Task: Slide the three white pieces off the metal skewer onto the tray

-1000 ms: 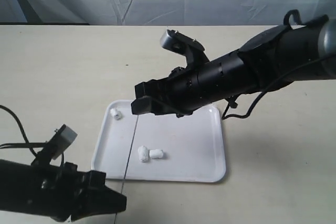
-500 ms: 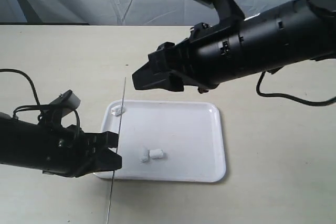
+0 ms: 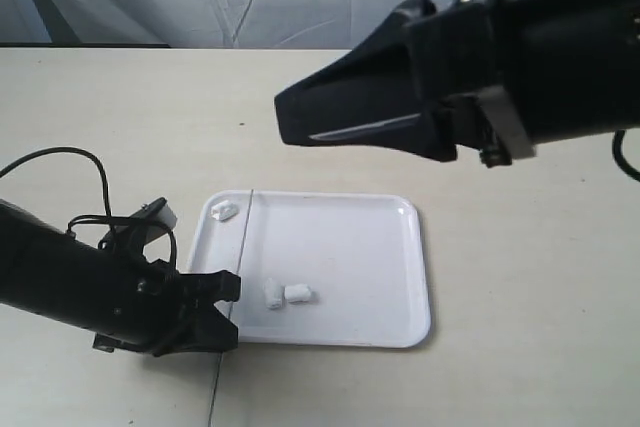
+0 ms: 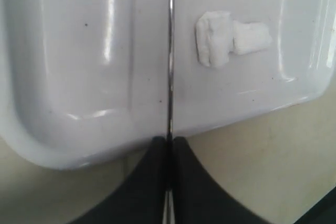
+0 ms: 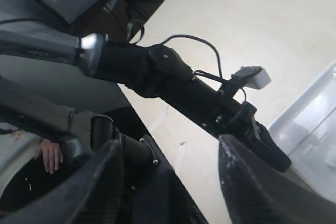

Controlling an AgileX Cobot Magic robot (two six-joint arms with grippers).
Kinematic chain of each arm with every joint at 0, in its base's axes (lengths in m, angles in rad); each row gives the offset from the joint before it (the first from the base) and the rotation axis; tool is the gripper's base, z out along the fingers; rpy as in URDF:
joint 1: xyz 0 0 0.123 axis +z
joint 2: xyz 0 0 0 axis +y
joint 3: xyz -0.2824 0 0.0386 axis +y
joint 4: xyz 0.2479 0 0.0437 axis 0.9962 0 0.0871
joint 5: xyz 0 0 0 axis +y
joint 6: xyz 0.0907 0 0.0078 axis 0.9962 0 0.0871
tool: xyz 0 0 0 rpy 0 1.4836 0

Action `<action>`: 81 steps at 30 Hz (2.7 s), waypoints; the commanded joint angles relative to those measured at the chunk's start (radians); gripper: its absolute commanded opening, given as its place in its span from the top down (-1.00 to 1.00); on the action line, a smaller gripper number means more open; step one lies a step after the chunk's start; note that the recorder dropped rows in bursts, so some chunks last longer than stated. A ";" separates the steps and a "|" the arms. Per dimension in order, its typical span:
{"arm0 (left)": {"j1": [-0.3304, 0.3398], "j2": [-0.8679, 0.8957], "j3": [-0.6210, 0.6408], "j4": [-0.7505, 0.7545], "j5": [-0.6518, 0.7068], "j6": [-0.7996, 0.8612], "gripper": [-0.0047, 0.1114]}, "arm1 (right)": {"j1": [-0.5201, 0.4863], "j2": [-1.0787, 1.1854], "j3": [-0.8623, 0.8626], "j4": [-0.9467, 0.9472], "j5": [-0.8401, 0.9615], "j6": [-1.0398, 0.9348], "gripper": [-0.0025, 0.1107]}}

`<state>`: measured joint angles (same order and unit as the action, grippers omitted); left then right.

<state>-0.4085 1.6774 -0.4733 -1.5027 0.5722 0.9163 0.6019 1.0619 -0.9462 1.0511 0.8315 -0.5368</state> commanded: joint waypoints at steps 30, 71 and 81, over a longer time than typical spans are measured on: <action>-0.002 -0.519 -0.029 0.450 -0.150 -0.330 0.92 | -0.003 -0.440 0.045 -1.058 -0.003 0.651 0.37; -0.002 -1.386 0.027 2.123 -0.042 -1.428 0.92 | -0.003 -0.607 0.590 -2.401 -0.265 2.040 0.97; -0.002 -1.386 0.027 2.120 -0.043 -1.430 0.92 | -0.003 -0.607 0.590 -2.402 -0.268 2.038 0.97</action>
<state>-0.4085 0.2967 -0.4520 0.6175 0.5290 -0.5138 0.6019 0.4599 -0.3586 -1.3485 0.5708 1.5016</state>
